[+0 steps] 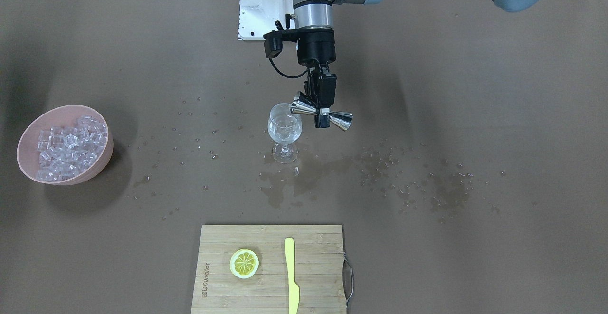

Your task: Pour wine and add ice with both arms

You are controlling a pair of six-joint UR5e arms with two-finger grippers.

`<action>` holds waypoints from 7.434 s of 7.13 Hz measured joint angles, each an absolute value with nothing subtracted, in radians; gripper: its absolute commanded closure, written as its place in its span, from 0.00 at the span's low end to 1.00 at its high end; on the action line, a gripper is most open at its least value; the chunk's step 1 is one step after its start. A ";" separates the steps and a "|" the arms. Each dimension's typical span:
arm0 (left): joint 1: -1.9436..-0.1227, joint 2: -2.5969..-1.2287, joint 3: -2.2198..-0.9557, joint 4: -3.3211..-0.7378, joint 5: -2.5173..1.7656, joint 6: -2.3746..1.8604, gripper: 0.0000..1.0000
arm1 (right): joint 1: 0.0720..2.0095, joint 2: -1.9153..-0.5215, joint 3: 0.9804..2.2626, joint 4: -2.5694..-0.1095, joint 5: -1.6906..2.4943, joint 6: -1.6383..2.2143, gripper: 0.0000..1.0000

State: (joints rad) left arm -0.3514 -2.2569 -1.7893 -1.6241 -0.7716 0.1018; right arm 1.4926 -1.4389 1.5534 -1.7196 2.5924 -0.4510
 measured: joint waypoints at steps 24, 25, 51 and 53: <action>-0.917 -1.692 -1.204 -3.091 -1.486 -0.842 1.00 | 1.493 -1.444 1.607 -1.671 2.592 -0.444 0.00; -0.914 -1.686 -1.152 -3.165 -1.483 -0.843 1.00 | 1.493 -1.450 1.623 -1.671 2.592 -0.436 0.00; -1.462 -1.528 -1.468 -2.255 -2.360 -0.260 0.02 | 1.456 -1.589 1.847 -1.430 2.726 -0.054 0.00; -1.462 -1.524 -1.468 -2.254 -2.357 -0.260 0.02 | 1.340 -1.578 1.864 -1.372 2.664 0.153 0.00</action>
